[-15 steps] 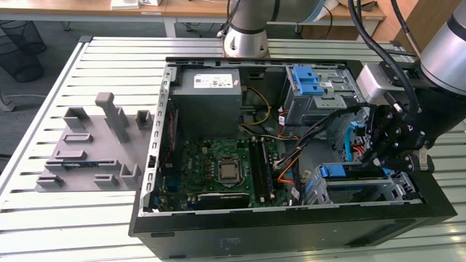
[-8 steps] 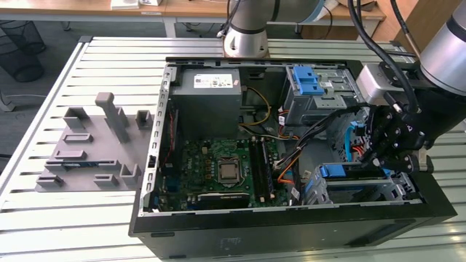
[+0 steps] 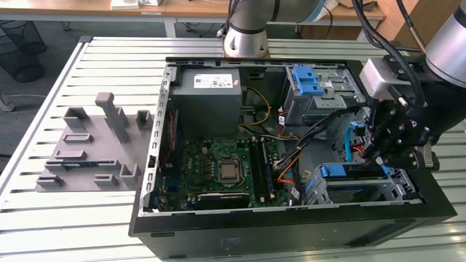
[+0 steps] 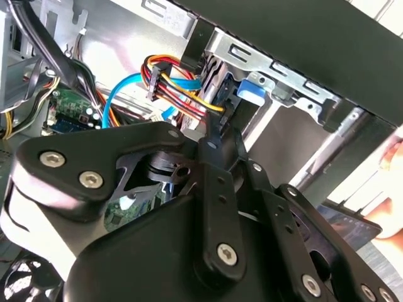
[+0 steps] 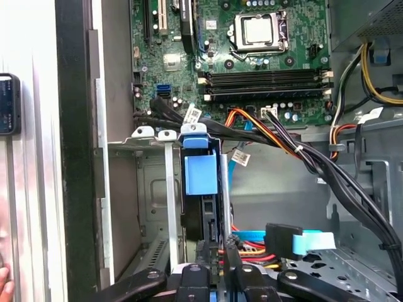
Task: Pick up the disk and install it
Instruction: 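Insert the first disk wire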
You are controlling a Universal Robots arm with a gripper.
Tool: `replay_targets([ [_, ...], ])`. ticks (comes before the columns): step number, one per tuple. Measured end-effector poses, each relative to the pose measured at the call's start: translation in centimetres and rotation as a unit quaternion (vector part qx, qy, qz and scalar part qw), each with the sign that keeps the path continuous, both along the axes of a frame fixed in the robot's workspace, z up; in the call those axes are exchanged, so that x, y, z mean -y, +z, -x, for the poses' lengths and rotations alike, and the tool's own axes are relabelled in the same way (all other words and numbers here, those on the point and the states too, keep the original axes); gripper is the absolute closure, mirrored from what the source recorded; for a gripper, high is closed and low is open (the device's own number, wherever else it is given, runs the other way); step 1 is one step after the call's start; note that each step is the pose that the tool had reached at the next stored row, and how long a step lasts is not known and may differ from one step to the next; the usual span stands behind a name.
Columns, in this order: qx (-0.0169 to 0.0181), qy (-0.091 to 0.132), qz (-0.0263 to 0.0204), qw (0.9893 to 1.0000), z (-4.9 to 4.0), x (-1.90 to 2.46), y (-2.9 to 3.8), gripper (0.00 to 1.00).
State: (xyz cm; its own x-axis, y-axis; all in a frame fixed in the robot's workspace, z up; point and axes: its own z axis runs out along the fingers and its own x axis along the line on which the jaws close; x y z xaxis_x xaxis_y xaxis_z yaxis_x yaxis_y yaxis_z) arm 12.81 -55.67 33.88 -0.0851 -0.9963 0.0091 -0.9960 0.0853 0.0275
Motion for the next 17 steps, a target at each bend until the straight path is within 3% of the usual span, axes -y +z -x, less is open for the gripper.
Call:
replay_targets([
  [2, 0.0000, 0.000, 0.0001, 1.0000, 0.00, -0.01, 0.33, 0.76],
  [5, 0.0000, 0.000, -0.0007, 1.0000, 0.00, -0.01, 0.34, 0.78],
  [7, 0.0000, 0.000, -0.0014, 1.0000, 0.00, -0.01, 0.34, 0.89],
  [17, 0.0000, 0.000, -0.0047, 1.0000, 0.00, -0.01, 0.34, 0.89],
])
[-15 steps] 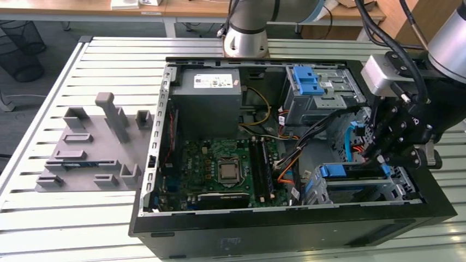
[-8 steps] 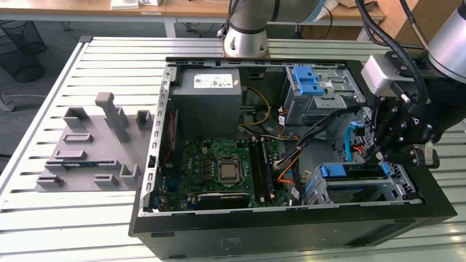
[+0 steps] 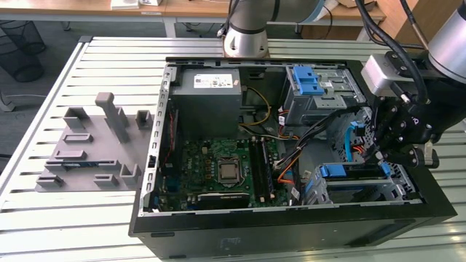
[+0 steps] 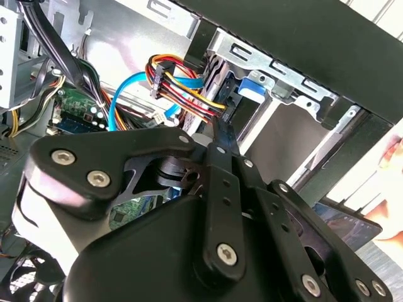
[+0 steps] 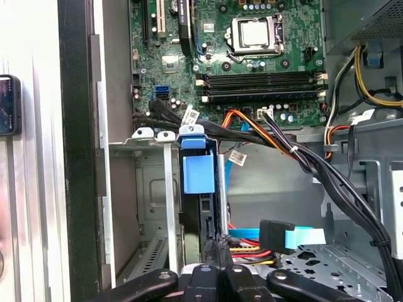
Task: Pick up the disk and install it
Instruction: 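Insert the first disk wire, then insert the second disk wire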
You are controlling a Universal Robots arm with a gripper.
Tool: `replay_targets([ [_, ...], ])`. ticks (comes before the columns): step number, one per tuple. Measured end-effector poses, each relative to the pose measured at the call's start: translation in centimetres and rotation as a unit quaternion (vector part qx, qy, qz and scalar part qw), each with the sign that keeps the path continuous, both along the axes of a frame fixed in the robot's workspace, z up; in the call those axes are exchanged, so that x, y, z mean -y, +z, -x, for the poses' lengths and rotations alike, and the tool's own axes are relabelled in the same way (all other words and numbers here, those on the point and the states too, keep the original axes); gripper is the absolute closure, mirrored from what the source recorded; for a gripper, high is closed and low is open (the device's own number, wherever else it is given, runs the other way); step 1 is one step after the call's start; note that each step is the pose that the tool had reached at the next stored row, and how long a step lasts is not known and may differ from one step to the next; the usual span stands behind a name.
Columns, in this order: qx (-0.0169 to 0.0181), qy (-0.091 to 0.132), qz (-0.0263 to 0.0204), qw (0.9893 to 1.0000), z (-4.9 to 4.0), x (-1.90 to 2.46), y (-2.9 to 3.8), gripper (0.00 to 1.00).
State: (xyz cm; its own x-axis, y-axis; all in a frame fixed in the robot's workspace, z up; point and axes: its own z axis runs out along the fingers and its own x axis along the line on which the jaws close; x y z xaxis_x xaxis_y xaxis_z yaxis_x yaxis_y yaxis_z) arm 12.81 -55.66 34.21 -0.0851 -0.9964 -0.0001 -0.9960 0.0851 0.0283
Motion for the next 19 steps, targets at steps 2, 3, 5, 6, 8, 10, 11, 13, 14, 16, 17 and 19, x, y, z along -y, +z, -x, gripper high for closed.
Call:
replay_targets([
  [2, 0.0000, 0.000, -0.0007, 1.0000, 0.00, 0.00, 0.00, 0.89],
  [3, 0.0000, 0.000, -0.0010, 1.0000, 0.00, 0.00, 0.00, 0.89],
  [5, 0.0000, 0.000, -0.0017, 1.0000, 0.00, 0.00, 0.00, 0.89],
  [6, 0.0000, 0.000, -0.0020, 1.0000, 0.00, 0.00, 0.00, 0.89],
  [8, 0.0000, 0.000, -0.0022, 1.0000, 0.04, 0.00, 0.00, 0.89],
  [10, 0.0004, 0.000, -0.0022, 1.0000, 0.38, 0.00, 0.00, 0.89],
  [11, 0.0017, 0.000, -0.0022, 1.0000, 0.77, 0.01, 0.00, 0.89],
  [13, 0.0070, 0.000, -0.0022, 1.0000, 1.64, 0.01, -0.01, 0.89],
  [14, 0.0109, 0.000, -0.0022, 0.9999, 2.01, 0.01, -0.02, 0.89],
  [16, 0.0133, 0.000, -0.0022, 0.9999, 2.13, 0.02, -0.03, 0.89],
  [17, 0.0133, 0.000, -0.0022, 0.9999, 2.15, 0.02, -0.03, 0.89],
  [19, 0.0134, 0.000, -0.0021, 0.9999, 2.18, 0.01, 0.37, 0.89],
])
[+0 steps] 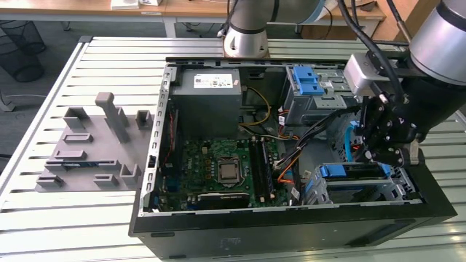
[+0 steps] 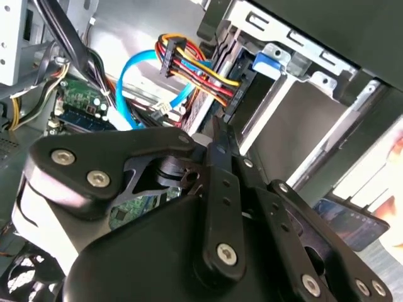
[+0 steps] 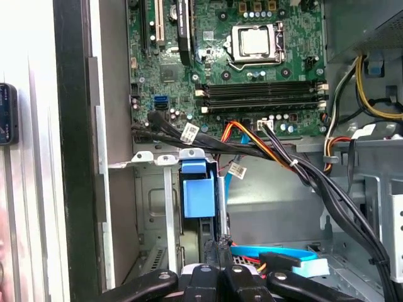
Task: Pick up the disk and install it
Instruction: 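Insert the second disk wire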
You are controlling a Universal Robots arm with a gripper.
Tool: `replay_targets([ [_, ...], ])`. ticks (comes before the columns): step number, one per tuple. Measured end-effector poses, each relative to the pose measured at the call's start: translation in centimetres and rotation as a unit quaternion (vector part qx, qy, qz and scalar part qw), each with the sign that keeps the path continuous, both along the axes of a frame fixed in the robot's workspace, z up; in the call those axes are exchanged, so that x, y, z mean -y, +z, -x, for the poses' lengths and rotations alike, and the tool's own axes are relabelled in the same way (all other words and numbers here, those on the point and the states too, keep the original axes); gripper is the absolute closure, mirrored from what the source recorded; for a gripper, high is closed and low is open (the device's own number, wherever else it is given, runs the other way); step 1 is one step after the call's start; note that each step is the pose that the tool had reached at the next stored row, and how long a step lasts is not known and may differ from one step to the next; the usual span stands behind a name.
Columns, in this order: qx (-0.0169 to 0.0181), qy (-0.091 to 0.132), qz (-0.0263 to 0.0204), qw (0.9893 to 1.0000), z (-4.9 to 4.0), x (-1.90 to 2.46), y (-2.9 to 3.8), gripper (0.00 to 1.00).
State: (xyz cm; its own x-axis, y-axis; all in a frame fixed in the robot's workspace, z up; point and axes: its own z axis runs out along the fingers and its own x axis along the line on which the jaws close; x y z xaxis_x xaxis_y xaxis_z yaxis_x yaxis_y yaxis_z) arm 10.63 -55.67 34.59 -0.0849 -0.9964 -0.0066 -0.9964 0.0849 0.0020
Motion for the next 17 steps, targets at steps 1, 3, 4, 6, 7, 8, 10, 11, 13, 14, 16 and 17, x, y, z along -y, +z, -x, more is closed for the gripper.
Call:
replay_targets([
  [1, 0.0000, 0.000, -0.0001, 1.0000, 0.03, 0.00, 0.36, 0.89],
  [3, 0.0000, 0.000, -0.0001, 1.0000, 0.08, 0.00, 0.98, 0.89],
  [4, 0.0002, 0.000, -0.0001, 1.0000, 0.10, -0.01, 1.26, 0.89],
  [6, 0.0010, 0.000, -0.0001, 1.0000, 0.23, -0.01, 1.71, 0.89],
  [7, 0.0022, 0.000, -0.0001, 1.0000, 0.39, -0.01, 1.88, 0.89],
  [8, 0.0040, 0.000, -0.0001, 1.0000, 0.64, -0.01, 1.99, 0.89],
  [10, 0.0087, 0.000, -0.0001, 1.0000, 1.18, -0.02, 2.15, 0.89],
  [11, 0.0101, 0.000, 0.0000, 0.9999, 1.32, -0.02, 2.26, 0.89],
  [13, 0.0116, 0.000, -0.0001, 0.9999, 1.42, -0.04, 2.65, 0.89],
  [14, 0.0121, 0.000, -0.0001, 0.9999, 1.44, -0.06, 2.89, 0.89],
  [16, 0.0127, 0.000, 0.0000, 0.9999, 1.47, -0.19, 3.37, 0.89],
  [17, 0.0130, 0.000, -0.0001, 0.9999, 1.49, -0.30, 3.60, 0.89],
])
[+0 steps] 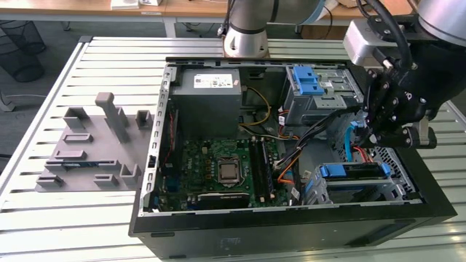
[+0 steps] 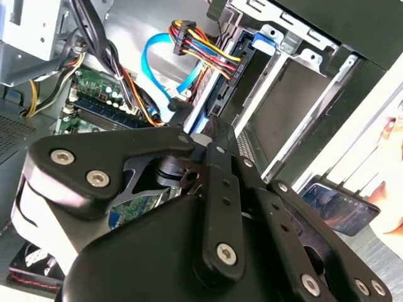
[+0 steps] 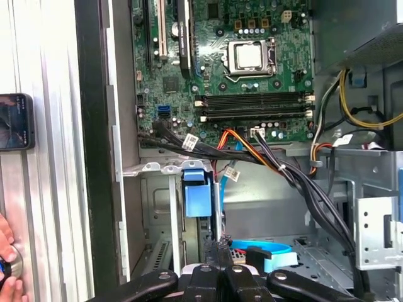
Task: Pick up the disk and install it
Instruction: 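Insert the second disk wire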
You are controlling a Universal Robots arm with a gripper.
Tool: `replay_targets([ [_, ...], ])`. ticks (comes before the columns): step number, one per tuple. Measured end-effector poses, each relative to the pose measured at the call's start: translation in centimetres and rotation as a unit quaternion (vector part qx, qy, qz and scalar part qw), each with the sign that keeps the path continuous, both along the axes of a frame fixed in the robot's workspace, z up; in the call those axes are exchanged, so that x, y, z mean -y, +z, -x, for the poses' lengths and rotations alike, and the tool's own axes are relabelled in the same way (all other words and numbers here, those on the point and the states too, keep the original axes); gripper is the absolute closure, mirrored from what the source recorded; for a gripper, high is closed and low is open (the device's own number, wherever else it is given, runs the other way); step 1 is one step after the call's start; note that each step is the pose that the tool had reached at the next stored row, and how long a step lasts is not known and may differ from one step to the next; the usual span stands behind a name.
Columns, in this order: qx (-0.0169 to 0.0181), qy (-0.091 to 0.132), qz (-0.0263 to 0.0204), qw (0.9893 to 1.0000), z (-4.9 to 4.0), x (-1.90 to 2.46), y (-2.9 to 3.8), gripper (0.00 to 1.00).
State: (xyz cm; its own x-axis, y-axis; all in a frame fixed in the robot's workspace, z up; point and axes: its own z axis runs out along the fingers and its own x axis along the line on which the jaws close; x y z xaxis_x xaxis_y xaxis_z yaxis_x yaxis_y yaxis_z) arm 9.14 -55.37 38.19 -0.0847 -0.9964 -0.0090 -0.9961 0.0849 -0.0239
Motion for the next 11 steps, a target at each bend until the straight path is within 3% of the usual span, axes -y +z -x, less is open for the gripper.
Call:
replay_targets([
  [6, 0.0016, 0.000, 0.0001, 1.0000, 0.08, -0.86, 0.90, 0.89],
  [9, 0.0026, 0.000, 0.0010, 1.0000, 0.10, -1.59, 1.00, 0.89],
  [11, 0.0032, 0.000, 0.0045, 1.0000, 0.11, -2.09, 1.04, 0.89],
])
